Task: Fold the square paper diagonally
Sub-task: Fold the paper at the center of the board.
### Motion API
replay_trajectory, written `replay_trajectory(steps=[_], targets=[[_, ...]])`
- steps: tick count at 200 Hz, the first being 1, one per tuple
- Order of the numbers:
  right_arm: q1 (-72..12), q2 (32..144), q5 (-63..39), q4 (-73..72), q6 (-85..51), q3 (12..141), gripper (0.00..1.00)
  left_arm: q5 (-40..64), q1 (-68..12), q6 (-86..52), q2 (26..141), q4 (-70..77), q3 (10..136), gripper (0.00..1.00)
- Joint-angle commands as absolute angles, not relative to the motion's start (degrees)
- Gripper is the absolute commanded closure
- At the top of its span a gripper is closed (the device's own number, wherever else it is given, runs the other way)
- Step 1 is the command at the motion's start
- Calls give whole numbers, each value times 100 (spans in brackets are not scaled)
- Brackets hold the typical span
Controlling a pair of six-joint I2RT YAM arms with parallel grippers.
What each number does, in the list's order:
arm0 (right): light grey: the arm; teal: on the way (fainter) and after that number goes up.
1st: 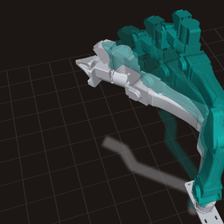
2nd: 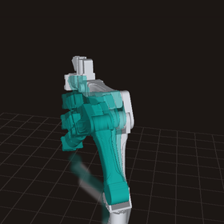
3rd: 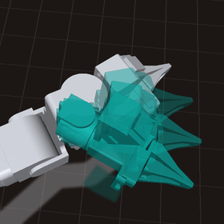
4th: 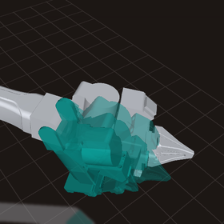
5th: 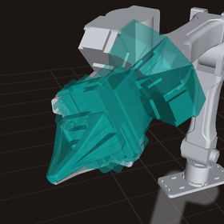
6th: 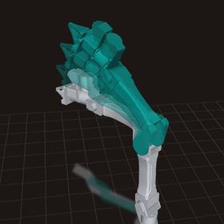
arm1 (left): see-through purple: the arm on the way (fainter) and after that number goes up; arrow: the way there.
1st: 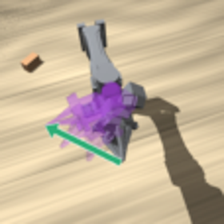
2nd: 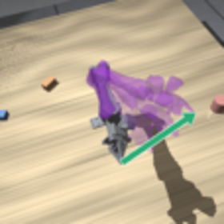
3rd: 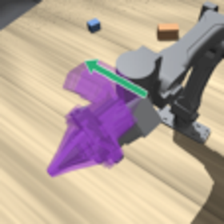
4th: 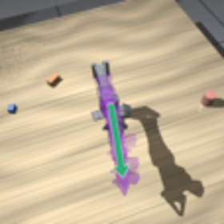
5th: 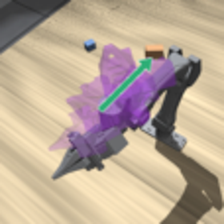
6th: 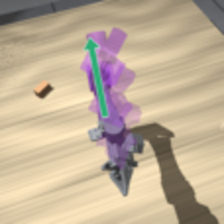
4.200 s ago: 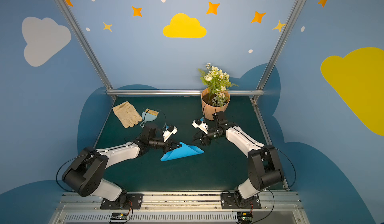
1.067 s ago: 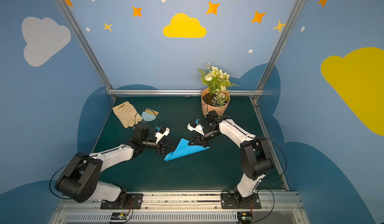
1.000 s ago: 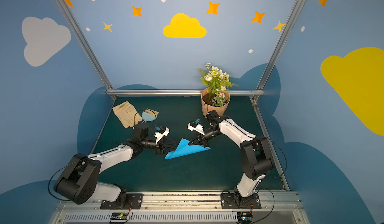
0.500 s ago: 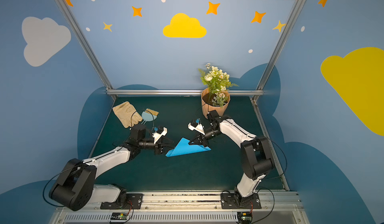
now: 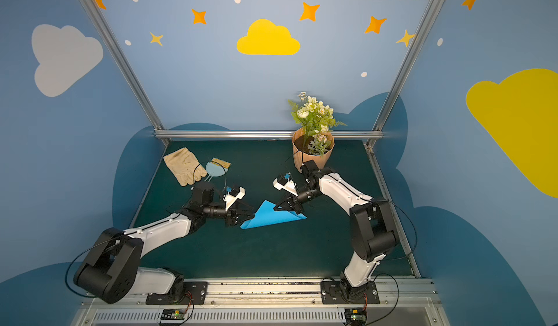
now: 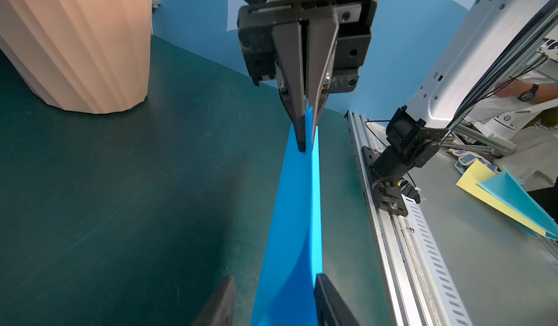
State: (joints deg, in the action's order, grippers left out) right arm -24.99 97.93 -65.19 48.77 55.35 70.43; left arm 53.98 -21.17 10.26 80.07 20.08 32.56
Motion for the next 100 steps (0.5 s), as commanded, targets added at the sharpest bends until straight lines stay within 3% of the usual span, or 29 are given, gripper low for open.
replay_trajectory(steps=[1,41,100], targets=[[-2553,9839,-6711,4953,5590,7129,100,5370,-2132,1142,8150,1986,3396,55],[-2610,9949,-6698,4807,5531,7058,100,5479,-2117,1131,8242,1958,3366,55],[-2535,9922,-6521,4708,5358,7061,100,5420,-1951,1019,7399,1991,3091,53]])
